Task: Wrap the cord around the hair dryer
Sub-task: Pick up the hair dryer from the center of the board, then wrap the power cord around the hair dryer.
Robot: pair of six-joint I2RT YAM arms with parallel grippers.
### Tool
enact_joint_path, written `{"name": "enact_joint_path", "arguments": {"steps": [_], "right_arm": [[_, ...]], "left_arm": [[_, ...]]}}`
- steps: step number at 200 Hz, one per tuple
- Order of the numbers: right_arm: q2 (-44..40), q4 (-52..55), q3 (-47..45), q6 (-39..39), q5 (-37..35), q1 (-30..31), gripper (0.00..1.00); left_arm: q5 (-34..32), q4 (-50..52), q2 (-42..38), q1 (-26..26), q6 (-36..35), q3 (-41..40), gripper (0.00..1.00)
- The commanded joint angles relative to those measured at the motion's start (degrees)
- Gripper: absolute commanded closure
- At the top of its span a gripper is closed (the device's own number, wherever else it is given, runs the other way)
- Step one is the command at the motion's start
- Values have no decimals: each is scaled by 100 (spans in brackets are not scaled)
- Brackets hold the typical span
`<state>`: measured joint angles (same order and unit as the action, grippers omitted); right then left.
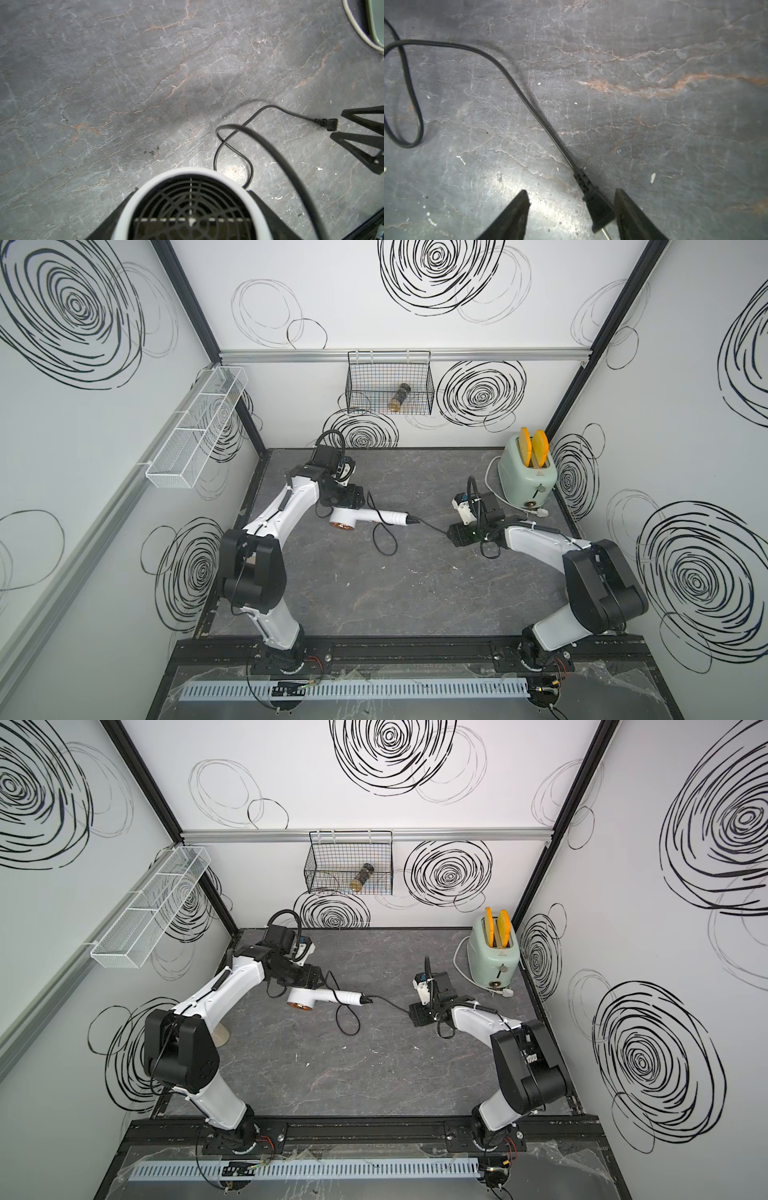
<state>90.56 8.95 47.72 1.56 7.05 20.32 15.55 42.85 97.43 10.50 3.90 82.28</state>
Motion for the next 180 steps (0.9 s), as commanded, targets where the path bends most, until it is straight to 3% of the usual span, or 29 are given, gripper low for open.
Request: {"name": "enact_joint_path", "arguments": {"steps": [1, 52, 75, 128, 180], "right_arm": [[625, -90, 448, -152, -521, 44, 26], [1351, 118, 1180, -833, -464, 119, 25], [1619, 716, 1510, -1088, -388, 152, 28], [1479, 1608, 1469, -1094, 25, 295, 31], [1225, 1723, 1136, -884, 42, 437, 35]], "left_arm": [[299, -169, -337, 4, 138, 104, 100], [-35, 59, -365, 70, 34, 181, 100], [-365, 259, -347, 136, -28, 282, 100], [-1183, 580, -374, 188, -29, 619, 100], [-1247, 523, -488, 136, 0, 683, 100]]}}
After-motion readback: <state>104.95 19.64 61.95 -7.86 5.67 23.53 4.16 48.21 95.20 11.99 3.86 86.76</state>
